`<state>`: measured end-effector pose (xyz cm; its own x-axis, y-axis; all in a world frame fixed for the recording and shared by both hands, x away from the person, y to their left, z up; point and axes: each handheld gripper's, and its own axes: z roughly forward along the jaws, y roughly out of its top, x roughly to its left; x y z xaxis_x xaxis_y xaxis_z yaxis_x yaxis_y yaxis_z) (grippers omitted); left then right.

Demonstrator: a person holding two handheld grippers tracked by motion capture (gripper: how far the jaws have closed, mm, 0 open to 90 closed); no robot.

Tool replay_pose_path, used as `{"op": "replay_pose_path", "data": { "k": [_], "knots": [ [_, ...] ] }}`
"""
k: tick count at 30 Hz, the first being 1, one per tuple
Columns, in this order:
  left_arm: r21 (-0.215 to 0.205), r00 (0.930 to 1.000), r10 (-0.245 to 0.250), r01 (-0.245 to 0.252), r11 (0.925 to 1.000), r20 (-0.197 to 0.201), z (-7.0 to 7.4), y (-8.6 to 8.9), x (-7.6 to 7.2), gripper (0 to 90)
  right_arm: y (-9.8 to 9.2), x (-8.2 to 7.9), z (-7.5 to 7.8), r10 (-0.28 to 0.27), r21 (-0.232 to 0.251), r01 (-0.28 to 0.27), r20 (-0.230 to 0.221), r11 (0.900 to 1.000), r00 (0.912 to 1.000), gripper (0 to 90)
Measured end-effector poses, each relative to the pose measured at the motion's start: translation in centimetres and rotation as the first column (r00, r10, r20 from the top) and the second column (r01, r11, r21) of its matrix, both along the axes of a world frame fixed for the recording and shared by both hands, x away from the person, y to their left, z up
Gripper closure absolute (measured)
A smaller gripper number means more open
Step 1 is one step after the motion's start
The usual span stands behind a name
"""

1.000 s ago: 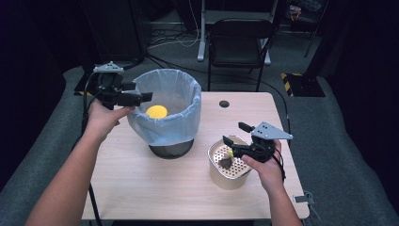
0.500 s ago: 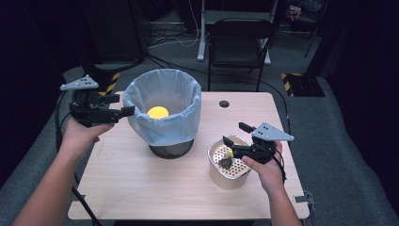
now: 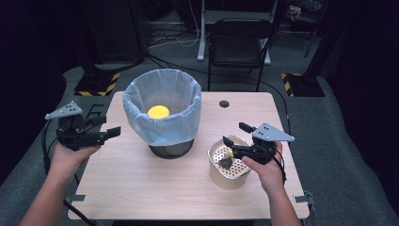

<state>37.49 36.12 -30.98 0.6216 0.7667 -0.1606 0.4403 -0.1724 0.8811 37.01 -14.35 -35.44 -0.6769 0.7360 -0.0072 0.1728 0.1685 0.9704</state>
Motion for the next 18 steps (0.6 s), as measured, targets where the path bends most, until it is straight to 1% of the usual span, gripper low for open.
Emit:
{"op": "replay_pose_path", "data": {
  "k": [3, 5, 7, 9, 10, 11, 12, 15, 18],
  "knots": [
    [-0.027, 0.9997, 0.02, -0.02, 0.9994, -0.01, -2.1, 0.6, -0.1, 18.6, -0.1, 0.0, 0.0, 0.0, 0.0, 0.0, -0.001, 1.0, 1.0, 23.4],
    [-0.02, 0.9993, 0.037, -0.037, 0.9991, -0.01, -3.1, 0.7, -0.2, 18.7, -0.1, 0.0, 0.0, 0.0, 0.0, 0.0, 0.001, 1.0, 1.0, 23.4],
    [-0.003, 0.9987, 0.05, -0.05, 0.9987, -0.007, -3.9, 0.8, -0.2, 19.3, -0.1, 0.0, 0.0, 0.0, 0.0, 0.0, -0.001, 1.0, 1.0, 23.4],
    [-0.004, 0.9978, 0.067, -0.067, 0.9978, -0.003, -4.9, 0.8, -0.2, 19.9, -0.1, 0.0, 0.0, 0.0, -0.001, 0.0, 0.001, 1.0, 1.0, 23.4],
    [0.003, 0.9977, 0.067, -0.067, 0.9978, -0.009, -5.2, 0.8, -0.1, 20.5, -0.1, 0.0, 0.0, -0.001, -0.004, 0.001, 0.002, 1.0, 1.0, 23.4],
    [-0.006, 0.9973, 0.073, -0.073, 0.9973, -0.008, -5.6, 0.8, -0.1, 20.9, -0.2, 0.1, -0.1, 0.001, -0.005, -0.001, 0.004, 1.0, 1.0, 23.4],
    [-0.005, 0.9973, 0.073, -0.073, 0.9973, -0.012, -5.9, 0.8, -0.1, 21.4, -0.2, 0.1, -0.1, 0.001, -0.003, -0.001, 0.002, 1.0, 1.0, 23.4],
    [-0.006, 0.9966, 0.082, -0.082, 0.9966, -0.008, -6.7, 0.7, -0.1, 21.8, -0.2, 0.1, -0.2, -0.004, -0.004, 0.004, -0.003, 1.0, 1.0, 23.4],
    [0.004, 0.9964, 0.084, -0.084, 0.9964, -0.003, -7.8, 0.6, -0.2, 22.3, -0.3, 0.1, -0.3, -0.007, -0.004, 0.007, -0.006, 1.0, 1.0, 23.4]
  ]
}}
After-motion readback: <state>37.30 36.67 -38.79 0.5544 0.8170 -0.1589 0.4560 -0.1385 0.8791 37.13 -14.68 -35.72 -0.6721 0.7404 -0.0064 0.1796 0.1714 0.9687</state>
